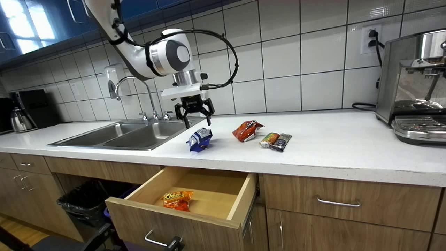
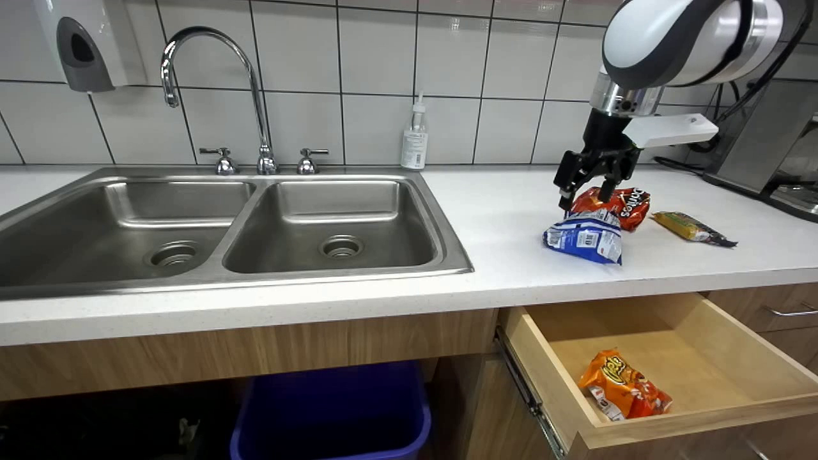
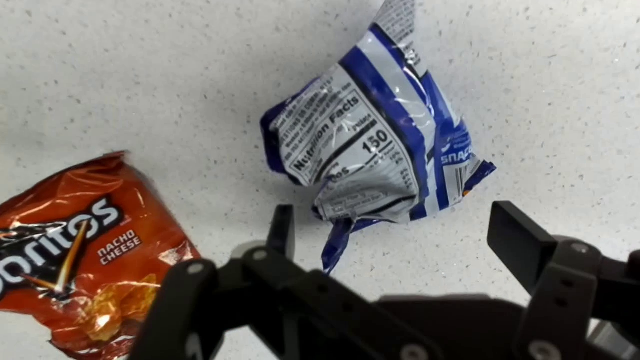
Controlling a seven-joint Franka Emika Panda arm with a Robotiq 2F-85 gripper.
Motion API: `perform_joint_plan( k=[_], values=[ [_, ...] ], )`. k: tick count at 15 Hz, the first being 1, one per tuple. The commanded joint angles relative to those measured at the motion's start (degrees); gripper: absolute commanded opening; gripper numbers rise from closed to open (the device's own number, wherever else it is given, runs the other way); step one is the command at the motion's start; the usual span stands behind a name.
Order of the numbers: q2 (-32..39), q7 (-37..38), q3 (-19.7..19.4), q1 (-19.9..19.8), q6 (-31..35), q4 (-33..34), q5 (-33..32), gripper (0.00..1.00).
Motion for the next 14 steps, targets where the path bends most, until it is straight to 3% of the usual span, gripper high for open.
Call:
perform_joint_plan(
  k=[1,9,14],
  values=[
    [4.52,-1.75,1.04,-0.13,-2.32,6.02,0.05,1.00],
    [10.25,-2.87,2.21,0.52,-4.44,11.83,-0.25,1.00],
    [9.83,-3.48,2.50,0.62,-5.27,11.19,-0.40,1.00]
  ],
)
